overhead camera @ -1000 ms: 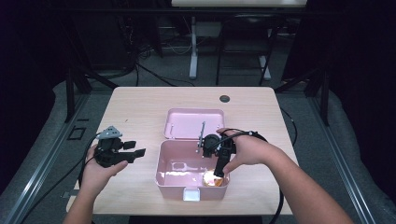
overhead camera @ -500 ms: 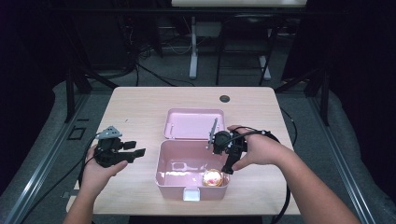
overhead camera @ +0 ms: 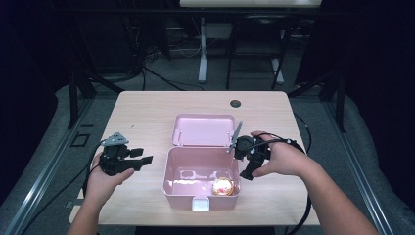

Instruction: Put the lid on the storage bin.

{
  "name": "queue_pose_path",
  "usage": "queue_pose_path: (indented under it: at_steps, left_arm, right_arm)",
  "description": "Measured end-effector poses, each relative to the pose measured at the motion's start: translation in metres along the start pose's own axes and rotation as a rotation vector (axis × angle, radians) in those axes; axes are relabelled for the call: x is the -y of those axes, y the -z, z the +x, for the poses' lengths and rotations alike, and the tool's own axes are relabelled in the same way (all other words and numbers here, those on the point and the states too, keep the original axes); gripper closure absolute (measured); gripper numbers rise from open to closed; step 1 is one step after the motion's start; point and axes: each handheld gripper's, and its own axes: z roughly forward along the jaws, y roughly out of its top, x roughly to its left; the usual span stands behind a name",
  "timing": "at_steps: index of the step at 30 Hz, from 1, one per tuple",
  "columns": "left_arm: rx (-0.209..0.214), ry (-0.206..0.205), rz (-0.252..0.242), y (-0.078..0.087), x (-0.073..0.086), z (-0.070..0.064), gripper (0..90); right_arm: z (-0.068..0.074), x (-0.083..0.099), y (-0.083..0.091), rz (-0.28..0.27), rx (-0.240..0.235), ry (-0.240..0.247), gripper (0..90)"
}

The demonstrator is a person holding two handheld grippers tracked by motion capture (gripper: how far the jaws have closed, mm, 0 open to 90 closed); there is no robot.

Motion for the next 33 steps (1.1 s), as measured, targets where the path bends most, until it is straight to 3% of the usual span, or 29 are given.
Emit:
queue_pose_path:
  at_steps: [5, 6, 11, 13, 14, 15, 18, 23, 28, 33]
  left_arm:
    - [0.002, -0.001, 0.004, 0.0, 0.0, 0.0, 45.9]
    - [0.002, 0.0, 0.004, 0.0, 0.0, -0.001, 45.9]
    - [0.0, -0.014, 0.002, -0.002, 0.0, -0.002, 45.9]
    - [-0.007, -0.013, 0.0, -0.002, 0.001, -0.002, 45.9]
    - [-0.006, -0.013, -0.002, -0.003, 0.001, -0.003, 45.9]
    - [-0.006, -0.013, -0.002, -0.003, 0.001, -0.003, 45.9]
    - [-0.01, -0.023, -0.01, -0.004, 0.001, -0.004, 45.9]
    - [-0.017, -0.027, -0.009, -0.005, 0.0, -0.006, 45.9]
    - [-0.017, -0.031, -0.011, -0.007, 0.001, -0.006, 45.9]
    - [-0.022, -0.047, -0.019, -0.009, 0.001, -0.008, 45.8]
  right_arm:
    - [-0.002, 0.007, -0.001, -0.028, 0.014, -0.037, 25.9]
    - [-0.005, 0.011, -0.001, -0.058, 0.025, -0.088, 28.2]
    - [-0.007, 0.019, -0.001, -0.111, 0.04, -0.153, 28.9]
    - [-0.006, 0.023, -0.002, -0.145, 0.043, -0.185, 28.9]
    - [-0.005, 0.027, -0.003, -0.187, 0.047, -0.216, 29.2]
    - [-0.005, 0.027, -0.003, -0.187, 0.047, -0.216, 29.2]
    - [-0.005, 0.033, -0.005, -0.245, 0.067, -0.28, 30.2]
    - [-0.003, 0.039, -0.007, -0.29, 0.085, -0.334, 30.3]
    - [-0.003, 0.041, -0.01, -0.309, 0.103, -0.35, 30.4]
    - [-0.005, 0.041, -0.015, -0.355, 0.136, -0.425, 31.2]
